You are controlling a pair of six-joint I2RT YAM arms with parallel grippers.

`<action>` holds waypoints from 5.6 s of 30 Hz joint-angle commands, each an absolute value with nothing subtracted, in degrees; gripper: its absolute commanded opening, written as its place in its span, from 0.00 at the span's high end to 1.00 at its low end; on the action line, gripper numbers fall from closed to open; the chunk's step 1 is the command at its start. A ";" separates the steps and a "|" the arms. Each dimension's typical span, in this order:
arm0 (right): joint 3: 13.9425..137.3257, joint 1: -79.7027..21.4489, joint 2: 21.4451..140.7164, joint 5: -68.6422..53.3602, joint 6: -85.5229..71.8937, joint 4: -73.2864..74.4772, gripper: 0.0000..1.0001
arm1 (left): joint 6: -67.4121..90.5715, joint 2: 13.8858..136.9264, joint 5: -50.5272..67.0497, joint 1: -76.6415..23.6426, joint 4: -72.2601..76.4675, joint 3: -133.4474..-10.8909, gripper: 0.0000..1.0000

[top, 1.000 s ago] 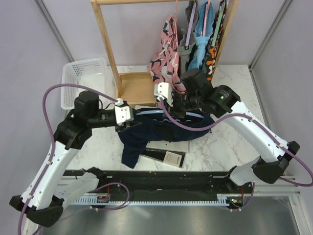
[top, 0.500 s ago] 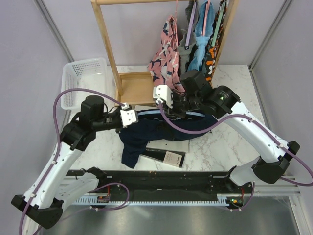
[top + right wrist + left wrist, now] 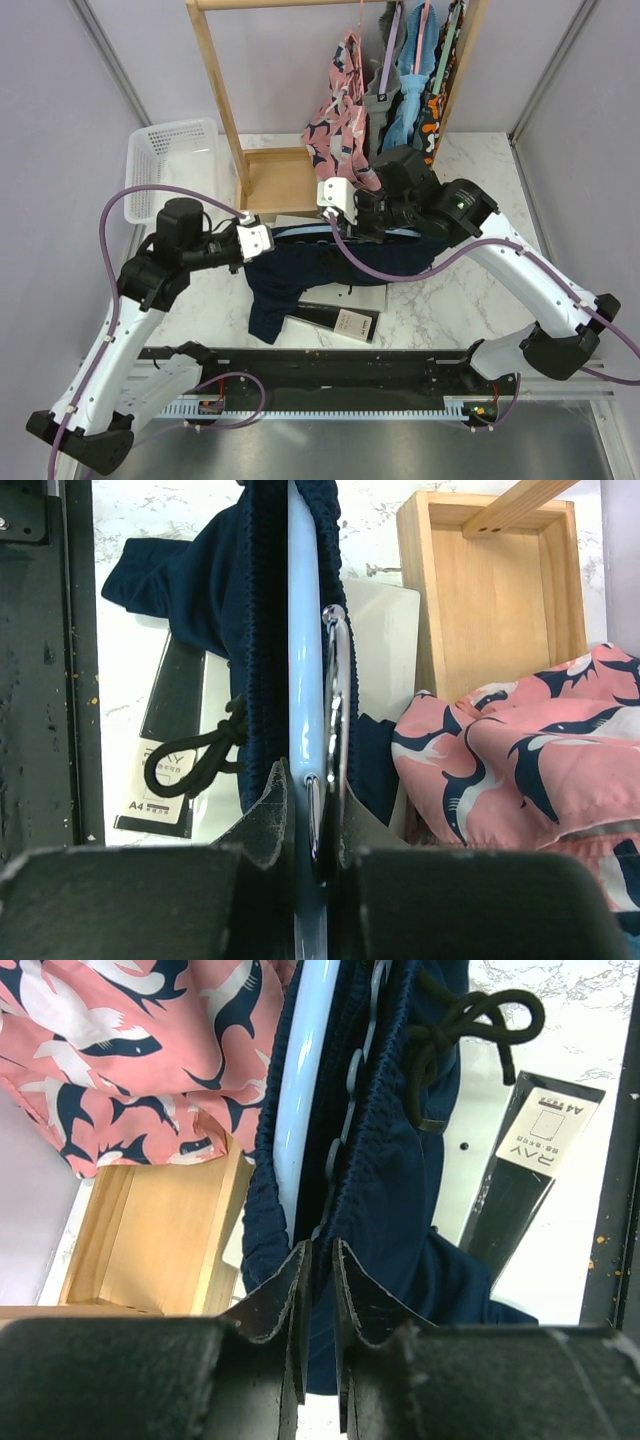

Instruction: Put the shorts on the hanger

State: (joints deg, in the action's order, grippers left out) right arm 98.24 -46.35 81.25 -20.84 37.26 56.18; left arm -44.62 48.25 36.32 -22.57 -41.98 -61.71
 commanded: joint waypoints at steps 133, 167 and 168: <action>138.34 -28.56 112.85 -16.26 -71.01 2.91 1.00 | -32.61 34.90 13.62 -30.76 2.20 -57.40 0.01; 132.99 -32.08 115.49 -1.84 -73.21 -3.96 1.00 | -33.58 32.96 13.45 -30.76 1.76 -53.44 0.01; 132.63 -32.17 115.40 -2.02 -73.04 -3.96 0.98 | -33.23 33.22 12.93 -30.76 1.24 -53.61 0.01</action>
